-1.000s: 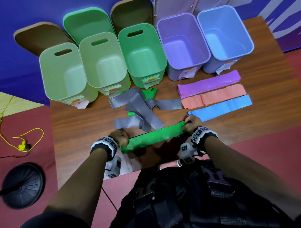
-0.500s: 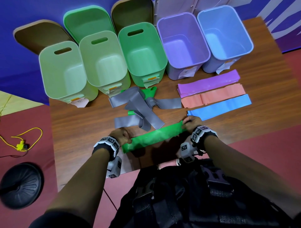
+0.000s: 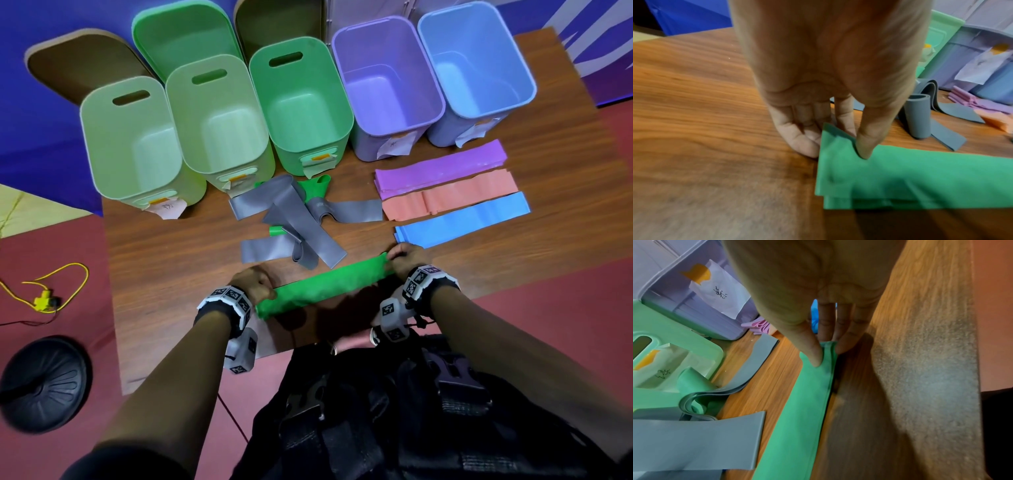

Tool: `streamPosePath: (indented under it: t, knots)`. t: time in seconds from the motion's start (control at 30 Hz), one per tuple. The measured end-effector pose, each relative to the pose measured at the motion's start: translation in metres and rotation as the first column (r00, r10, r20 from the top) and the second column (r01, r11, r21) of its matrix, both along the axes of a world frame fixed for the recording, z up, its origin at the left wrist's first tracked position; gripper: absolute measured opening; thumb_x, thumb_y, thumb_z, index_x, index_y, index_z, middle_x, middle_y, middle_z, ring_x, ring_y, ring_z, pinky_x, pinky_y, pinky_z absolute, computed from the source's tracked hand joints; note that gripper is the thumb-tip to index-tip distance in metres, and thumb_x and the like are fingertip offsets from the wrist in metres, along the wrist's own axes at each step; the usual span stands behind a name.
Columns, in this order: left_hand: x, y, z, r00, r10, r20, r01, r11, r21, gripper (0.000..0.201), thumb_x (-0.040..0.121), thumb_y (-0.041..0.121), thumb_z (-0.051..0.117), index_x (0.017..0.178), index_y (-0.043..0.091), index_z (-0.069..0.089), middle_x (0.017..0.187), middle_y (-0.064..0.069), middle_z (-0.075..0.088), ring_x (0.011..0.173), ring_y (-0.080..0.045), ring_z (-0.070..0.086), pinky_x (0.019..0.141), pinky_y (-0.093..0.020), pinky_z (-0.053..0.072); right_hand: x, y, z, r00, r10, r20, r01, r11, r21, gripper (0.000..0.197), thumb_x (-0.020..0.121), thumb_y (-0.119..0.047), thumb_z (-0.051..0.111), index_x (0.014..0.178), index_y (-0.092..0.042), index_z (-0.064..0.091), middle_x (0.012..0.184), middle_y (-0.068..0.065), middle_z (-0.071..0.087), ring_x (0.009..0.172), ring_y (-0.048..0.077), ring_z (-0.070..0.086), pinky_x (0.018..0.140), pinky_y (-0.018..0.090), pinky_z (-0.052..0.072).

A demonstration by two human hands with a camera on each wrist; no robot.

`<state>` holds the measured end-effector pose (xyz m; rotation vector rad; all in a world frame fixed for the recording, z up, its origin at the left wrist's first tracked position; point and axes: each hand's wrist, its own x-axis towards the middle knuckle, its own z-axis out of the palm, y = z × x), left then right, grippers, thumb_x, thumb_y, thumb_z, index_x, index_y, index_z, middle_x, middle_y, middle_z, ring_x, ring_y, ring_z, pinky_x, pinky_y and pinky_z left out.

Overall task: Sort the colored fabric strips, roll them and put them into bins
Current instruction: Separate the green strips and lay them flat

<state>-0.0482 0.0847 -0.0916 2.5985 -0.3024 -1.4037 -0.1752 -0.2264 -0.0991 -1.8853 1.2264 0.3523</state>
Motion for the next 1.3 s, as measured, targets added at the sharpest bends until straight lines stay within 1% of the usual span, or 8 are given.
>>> streamPosePath:
  t: [0.2, 0.4, 0.57, 0.67, 0.73, 0.87, 1.1, 1.3]
  knots:
    - [-0.003, 0.001, -0.003, 0.995, 0.001, 0.101, -0.004, 1.0, 0.025, 0.024, 0.07, 0.036, 0.079, 0.08, 0.015, 0.073, 0.085, 0.004, 0.074, 0.079, -0.015, 0.063, 0.072, -0.026, 0.049, 0.001, 0.001, -0.002, 0.999, 0.033, 0.002, -0.033, 0.998, 0.059, 0.031, 0.079, 0.002, 0.069, 0.067, -0.026, 0.067, 0.099, 0.0, 0.073, 0.097, 0.021, 0.067, 0.089, 0.026, 0.052]
    - [-0.004, -0.005, 0.008, 0.973, -0.139, 0.183, 0.133, 0.99, 0.042, 0.039, 0.067, 0.038, 0.081, 0.088, 0.01, 0.064, 0.09, -0.005, 0.067, 0.084, -0.028, 0.064, 0.074, -0.038, 0.055, 0.001, -0.004, 0.004, 0.997, 0.078, -0.007, -0.078, 0.996, 0.05, 0.019, 0.083, -0.003, 0.069, 0.076, -0.021, 0.069, 0.094, -0.004, 0.066, 0.09, 0.014, 0.059, 0.081, 0.018, 0.041]
    - [-0.004, -0.014, 0.015, 0.97, -0.146, 0.197, 0.154, 0.988, -0.026, 0.031, 0.073, 0.033, 0.08, 0.079, 0.018, 0.054, 0.083, -0.001, 0.061, 0.083, -0.025, 0.061, 0.066, -0.026, 0.044, 0.006, 0.002, 0.003, 0.999, 0.038, 0.017, -0.04, 0.989, 0.14, 0.013, 0.08, -0.008, 0.071, 0.078, -0.02, 0.069, 0.076, -0.004, 0.068, 0.076, 0.019, 0.065, 0.078, 0.032, 0.057]
    - [-0.01, -0.025, 0.017, 0.988, -0.093, 0.124, 0.115, 0.975, -0.189, 0.023, 0.078, 0.017, 0.077, 0.07, 0.02, 0.056, 0.07, 0.013, 0.055, 0.068, -0.01, 0.055, 0.057, -0.006, 0.035, 0.011, 0.016, 0.004, 0.997, 0.043, 0.058, -0.056, 0.965, 0.257, 0.018, 0.09, 0.0, 0.062, 0.078, -0.013, 0.064, 0.065, 0.01, 0.061, 0.058, 0.022, 0.058, 0.054, 0.024, 0.054]
    - [-0.017, -0.029, 0.015, 0.995, -0.07, 0.068, 0.084, 0.971, -0.226, 0.012, 0.082, 0.011, 0.072, 0.074, 0.015, 0.064, 0.065, 0.011, 0.059, 0.058, -0.008, 0.055, 0.057, -0.01, 0.045, 0.013, 0.023, 0.007, 0.997, 0.052, 0.057, -0.067, 0.956, 0.287, 0.021, 0.094, 0.004, 0.054, 0.08, -0.01, 0.061, 0.064, 0.012, 0.056, 0.055, 0.019, 0.053, 0.044, 0.019, 0.047]
    - [-0.025, -0.024, 0.006, 0.993, -0.082, 0.084, 0.093, 0.986, -0.138, 0.026, 0.084, 0.015, 0.068, 0.071, 0.034, 0.055, 0.082, 0.008, 0.06, 0.076, -0.01, 0.056, 0.084, -0.03, 0.051, 0.009, 0.019, 0.001, 0.998, 0.05, 0.04, -0.06, 0.948, 0.311, 0.024, 0.093, 0.003, 0.058, 0.078, -0.015, 0.061, 0.071, 0.014, 0.062, 0.06, 0.02, 0.059, 0.062, 0.029, 0.053]
    - [-0.017, -0.02, 0.015, 0.991, 0.126, 0.04, -0.113, 0.964, -0.24, 0.014, 0.085, 0.013, 0.059, 0.071, 0.016, 0.063, 0.059, 0.002, 0.063, 0.05, -0.016, 0.062, 0.053, -0.022, 0.049, 0.018, 0.004, 0.011, 0.997, -0.053, 0.063, 0.035, 0.965, 0.258, 0.019, 0.094, -0.001, 0.056, 0.081, -0.012, 0.063, 0.072, 0.01, 0.068, 0.058, 0.019, 0.064, 0.057, 0.029, 0.055]
    - [0.012, -0.021, 0.026, 0.989, 0.141, 0.051, -0.123, 0.957, -0.264, 0.021, 0.089, 0.006, 0.055, 0.069, 0.014, 0.058, 0.068, -0.006, 0.068, 0.07, -0.029, 0.059, 0.067, -0.038, 0.053, 0.063, 0.012, 0.032, 0.986, 0.043, 0.158, -0.085, 0.961, 0.265, 0.021, 0.093, -0.003, 0.052, 0.079, -0.015, 0.063, 0.077, 0.011, 0.068, 0.06, 0.018, 0.061, 0.059, 0.027, 0.05]
